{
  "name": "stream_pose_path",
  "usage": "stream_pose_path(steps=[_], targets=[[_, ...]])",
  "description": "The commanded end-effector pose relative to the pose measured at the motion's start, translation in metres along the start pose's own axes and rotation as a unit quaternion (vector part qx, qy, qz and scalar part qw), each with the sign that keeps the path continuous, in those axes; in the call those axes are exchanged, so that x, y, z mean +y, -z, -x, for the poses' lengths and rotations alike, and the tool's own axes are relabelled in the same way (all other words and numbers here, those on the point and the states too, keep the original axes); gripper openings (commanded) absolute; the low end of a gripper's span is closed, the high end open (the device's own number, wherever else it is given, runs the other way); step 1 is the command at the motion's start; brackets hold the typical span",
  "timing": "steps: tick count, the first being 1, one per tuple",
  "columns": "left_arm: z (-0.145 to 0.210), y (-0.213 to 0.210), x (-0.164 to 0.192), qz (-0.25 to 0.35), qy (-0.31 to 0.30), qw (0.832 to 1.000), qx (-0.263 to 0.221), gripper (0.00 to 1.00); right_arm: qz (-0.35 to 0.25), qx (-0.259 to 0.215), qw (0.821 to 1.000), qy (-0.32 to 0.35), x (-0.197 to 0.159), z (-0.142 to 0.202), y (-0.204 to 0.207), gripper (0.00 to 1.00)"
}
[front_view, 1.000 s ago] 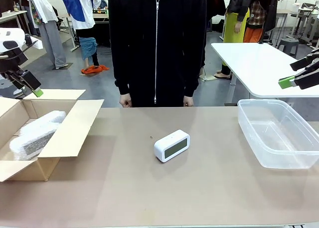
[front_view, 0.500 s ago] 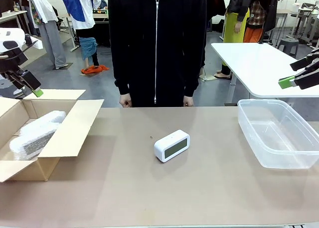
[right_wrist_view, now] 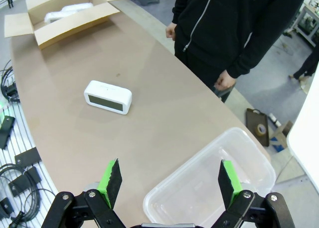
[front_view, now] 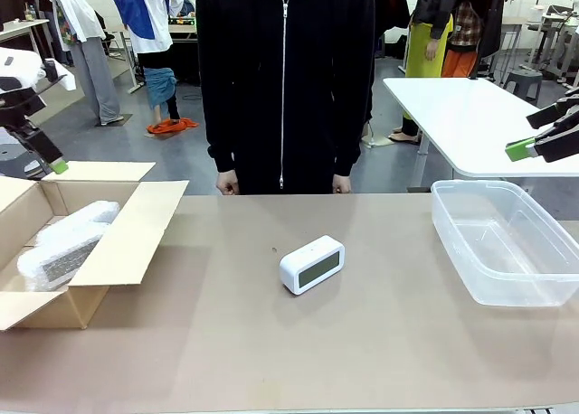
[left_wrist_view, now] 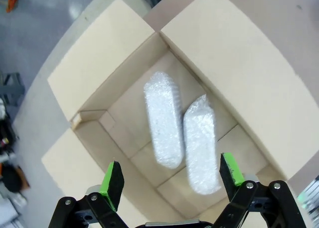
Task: Separate and place wrapped and unwrapped clocks.
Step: Pick up the Digital clock indicated by the person.
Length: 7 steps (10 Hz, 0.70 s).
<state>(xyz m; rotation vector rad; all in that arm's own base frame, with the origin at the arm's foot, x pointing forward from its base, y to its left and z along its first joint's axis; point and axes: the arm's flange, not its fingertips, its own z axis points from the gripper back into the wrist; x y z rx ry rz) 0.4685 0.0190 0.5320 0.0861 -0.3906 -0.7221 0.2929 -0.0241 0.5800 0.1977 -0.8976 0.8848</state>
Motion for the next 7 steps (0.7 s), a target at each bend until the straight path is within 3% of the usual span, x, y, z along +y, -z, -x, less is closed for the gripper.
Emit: stream_pose_path(steps=[1, 5, 7], targets=[[0.023, -0.02, 0.014, 0.026, 0.084, 0.996, -0.024, 1.0, -0.008, -0.005, 1.0, 0.004, -0.001, 0.001, 0.002, 1.0], [0.065, -0.05, 0.034, 0.151, 0.161, 0.974, -0.048, 1.0, -0.008, -0.005, 1.0, 0.004, -0.001, 0.001, 0.002, 1.0], [0.082, -0.066, 0.04, 0.177, 0.225, 0.955, -0.084, 1.0, -0.008, -0.005, 1.0, 0.004, -0.001, 0.001, 0.002, 1.0]])
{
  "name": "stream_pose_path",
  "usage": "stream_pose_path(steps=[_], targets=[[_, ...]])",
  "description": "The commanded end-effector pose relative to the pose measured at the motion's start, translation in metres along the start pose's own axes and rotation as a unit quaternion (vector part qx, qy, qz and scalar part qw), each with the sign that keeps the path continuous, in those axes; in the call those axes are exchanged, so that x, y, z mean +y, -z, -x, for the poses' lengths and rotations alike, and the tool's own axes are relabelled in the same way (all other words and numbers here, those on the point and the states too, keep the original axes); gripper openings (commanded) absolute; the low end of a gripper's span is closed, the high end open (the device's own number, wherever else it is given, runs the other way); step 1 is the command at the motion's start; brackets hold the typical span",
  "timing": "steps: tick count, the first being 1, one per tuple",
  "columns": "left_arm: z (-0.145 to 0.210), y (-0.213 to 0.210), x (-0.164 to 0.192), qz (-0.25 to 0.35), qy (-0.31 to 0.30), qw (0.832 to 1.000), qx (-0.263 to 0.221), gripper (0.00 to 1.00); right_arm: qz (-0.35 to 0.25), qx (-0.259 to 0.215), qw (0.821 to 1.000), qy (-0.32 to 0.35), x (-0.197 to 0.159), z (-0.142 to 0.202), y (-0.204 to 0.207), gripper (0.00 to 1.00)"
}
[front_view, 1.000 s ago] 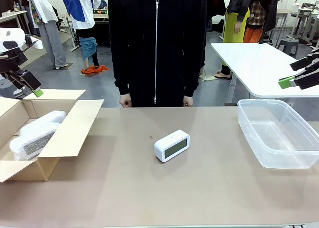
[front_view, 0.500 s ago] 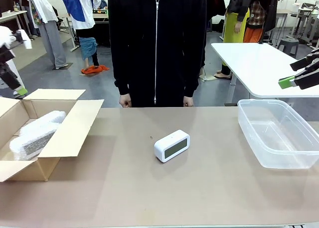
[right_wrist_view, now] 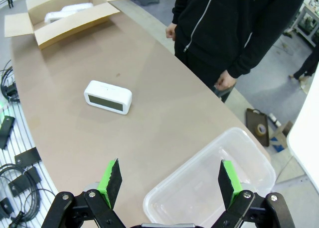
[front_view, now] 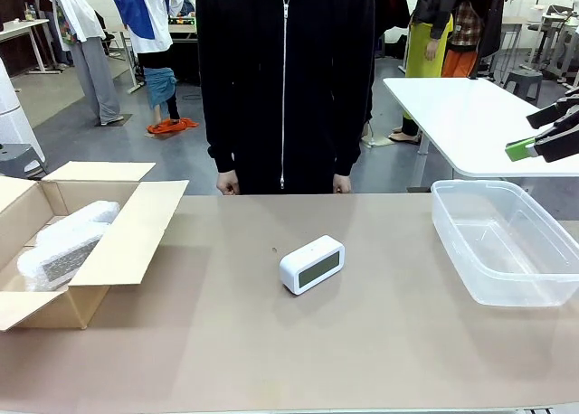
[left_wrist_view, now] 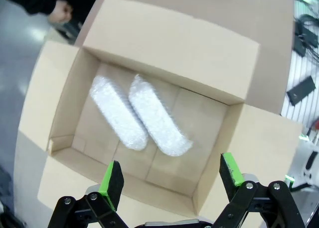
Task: Separate and place wrapped and unwrapped clocks.
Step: Pick up the Digital clock indicated by the person.
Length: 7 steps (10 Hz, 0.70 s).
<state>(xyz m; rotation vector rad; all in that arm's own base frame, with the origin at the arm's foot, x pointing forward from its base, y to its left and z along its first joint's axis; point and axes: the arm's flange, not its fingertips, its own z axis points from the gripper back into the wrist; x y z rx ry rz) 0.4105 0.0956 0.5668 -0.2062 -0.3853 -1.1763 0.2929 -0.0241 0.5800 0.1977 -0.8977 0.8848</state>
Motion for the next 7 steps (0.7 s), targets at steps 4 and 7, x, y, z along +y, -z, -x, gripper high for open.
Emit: stream_pose_path(steps=[4, 7], targets=[[0.019, -0.03, 0.01, 0.028, 0.168, 0.984, -0.047, 1.0, -0.008, -0.005, 1.0, 0.004, -0.001, 0.001, 0.002, 1.0], [0.01, -0.037, 0.027, 0.032, 0.188, 0.976, -0.104, 1.0, -0.008, -0.005, 1.0, 0.004, -0.001, 0.001, 0.002, 1.0]])
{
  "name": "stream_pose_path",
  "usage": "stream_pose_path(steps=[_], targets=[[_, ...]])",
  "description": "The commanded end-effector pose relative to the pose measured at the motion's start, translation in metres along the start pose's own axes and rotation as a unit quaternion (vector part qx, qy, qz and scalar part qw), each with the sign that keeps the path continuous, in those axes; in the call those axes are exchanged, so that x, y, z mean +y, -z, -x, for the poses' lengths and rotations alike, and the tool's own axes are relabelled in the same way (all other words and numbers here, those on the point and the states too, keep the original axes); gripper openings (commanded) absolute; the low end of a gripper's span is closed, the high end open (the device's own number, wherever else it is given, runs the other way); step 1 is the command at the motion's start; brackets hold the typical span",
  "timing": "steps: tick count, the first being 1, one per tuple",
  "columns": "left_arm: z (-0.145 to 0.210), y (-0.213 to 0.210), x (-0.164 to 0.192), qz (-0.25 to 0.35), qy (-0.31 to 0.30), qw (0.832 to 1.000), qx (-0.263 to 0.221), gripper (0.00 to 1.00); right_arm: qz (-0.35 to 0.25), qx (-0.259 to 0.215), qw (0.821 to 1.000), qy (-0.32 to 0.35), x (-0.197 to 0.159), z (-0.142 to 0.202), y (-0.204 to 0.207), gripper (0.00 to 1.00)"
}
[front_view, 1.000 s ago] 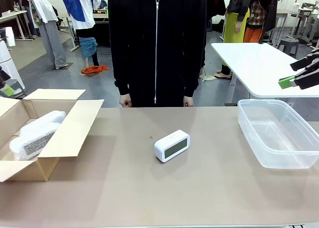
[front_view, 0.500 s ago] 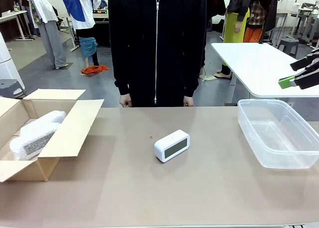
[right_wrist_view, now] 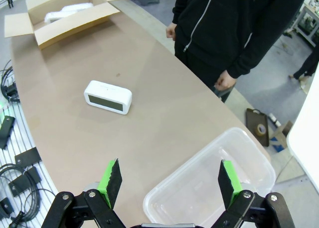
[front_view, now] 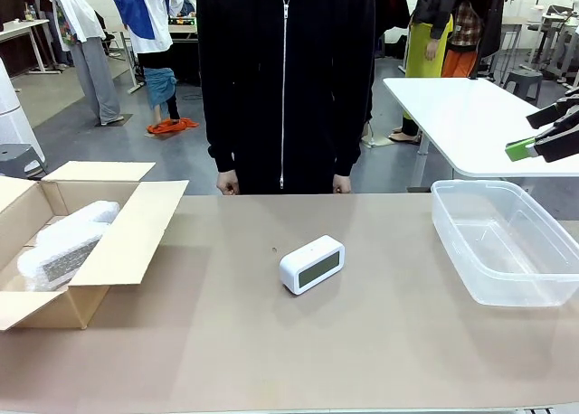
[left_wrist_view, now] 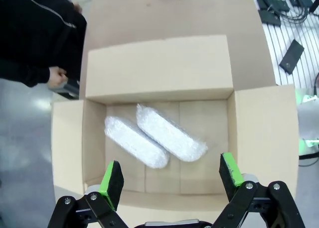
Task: Separate and place wrapped and unwrapped clocks.
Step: Pick up the Digital clock indicated by the person.
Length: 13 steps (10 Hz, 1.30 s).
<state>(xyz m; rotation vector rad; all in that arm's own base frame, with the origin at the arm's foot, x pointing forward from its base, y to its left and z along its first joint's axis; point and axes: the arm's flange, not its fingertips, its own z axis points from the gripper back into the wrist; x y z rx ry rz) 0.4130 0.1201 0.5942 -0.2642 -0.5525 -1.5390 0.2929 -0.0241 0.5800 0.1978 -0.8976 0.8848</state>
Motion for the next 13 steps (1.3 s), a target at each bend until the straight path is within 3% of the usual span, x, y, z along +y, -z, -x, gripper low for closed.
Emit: stream_pose_path(steps=[1, 3, 13], targets=[[0.004, -0.002, 0.016, 0.009, 0.003, 0.999, -0.037, 1.0, -0.008, -0.005, 1.0, 0.004, -0.001, 0.001, 0.002, 1.0], [-0.001, 0.001, 0.007, 0.0, -0.001, 1.0, -0.017, 1.0, -0.008, -0.005, 1.0, 0.004, -0.001, 0.001, 0.002, 1.0], [-0.001, 0.001, 0.007, 0.0, -0.001, 1.0, -0.017, 1.0, -0.008, -0.005, 1.0, 0.004, -0.001, 0.001, 0.002, 1.0]])
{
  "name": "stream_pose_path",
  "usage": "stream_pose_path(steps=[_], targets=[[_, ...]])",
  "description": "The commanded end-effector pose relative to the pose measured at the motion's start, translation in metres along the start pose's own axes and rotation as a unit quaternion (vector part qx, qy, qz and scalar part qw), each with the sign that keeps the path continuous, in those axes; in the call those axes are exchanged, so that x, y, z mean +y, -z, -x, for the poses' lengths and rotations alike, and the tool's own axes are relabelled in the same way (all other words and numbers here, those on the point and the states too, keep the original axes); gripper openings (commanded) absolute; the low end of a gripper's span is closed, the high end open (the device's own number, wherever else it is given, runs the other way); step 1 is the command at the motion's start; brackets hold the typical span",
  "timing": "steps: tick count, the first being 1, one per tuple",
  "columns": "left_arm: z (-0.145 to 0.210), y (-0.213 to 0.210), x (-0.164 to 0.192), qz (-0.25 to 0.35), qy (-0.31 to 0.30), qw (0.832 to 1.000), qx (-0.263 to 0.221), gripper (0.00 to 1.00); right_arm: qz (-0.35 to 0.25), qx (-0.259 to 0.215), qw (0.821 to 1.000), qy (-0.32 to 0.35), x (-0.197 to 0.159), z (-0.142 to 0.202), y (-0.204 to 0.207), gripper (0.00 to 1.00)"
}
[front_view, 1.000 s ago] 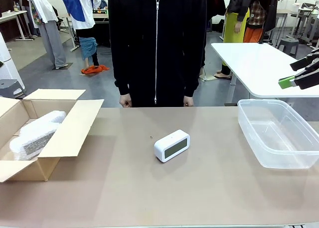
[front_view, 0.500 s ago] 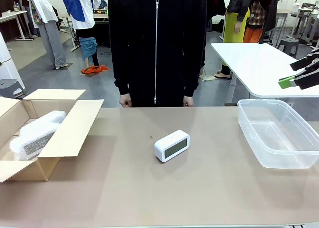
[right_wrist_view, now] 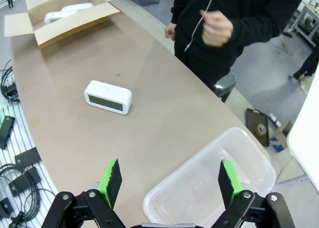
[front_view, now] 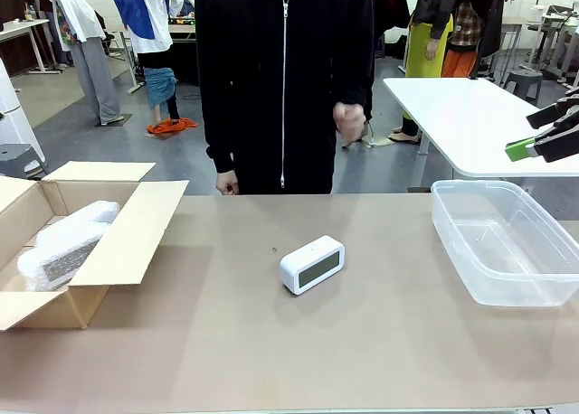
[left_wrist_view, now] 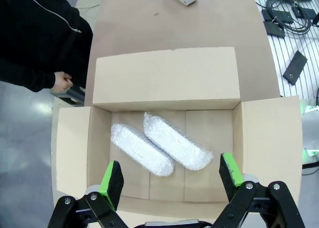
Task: Separate and place wrapped and unwrapped clocks.
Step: Pick up the Digital clock indicated by the person.
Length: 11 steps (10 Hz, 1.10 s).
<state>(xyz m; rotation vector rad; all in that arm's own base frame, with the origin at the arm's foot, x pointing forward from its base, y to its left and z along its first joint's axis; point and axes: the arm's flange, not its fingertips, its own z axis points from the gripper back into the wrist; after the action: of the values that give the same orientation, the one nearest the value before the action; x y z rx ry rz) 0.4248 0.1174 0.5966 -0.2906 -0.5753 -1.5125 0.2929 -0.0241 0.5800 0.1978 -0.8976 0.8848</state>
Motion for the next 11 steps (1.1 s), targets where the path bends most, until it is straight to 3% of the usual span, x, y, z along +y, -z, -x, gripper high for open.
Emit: stream_pose_path(steps=[1, 11], targets=[[0.0015, -0.0001, -0.0048, 0.003, 0.011, 1.0, -0.002, 1.0, -0.008, -0.005, 1.0, 0.004, -0.0005, 0.0008, 0.0017, 1.0], [0.0015, -0.0001, -0.0048, 0.003, 0.011, 1.0, -0.002, 1.0, -0.008, -0.005, 1.0, 0.004, -0.0005, 0.0008, 0.0017, 1.0]])
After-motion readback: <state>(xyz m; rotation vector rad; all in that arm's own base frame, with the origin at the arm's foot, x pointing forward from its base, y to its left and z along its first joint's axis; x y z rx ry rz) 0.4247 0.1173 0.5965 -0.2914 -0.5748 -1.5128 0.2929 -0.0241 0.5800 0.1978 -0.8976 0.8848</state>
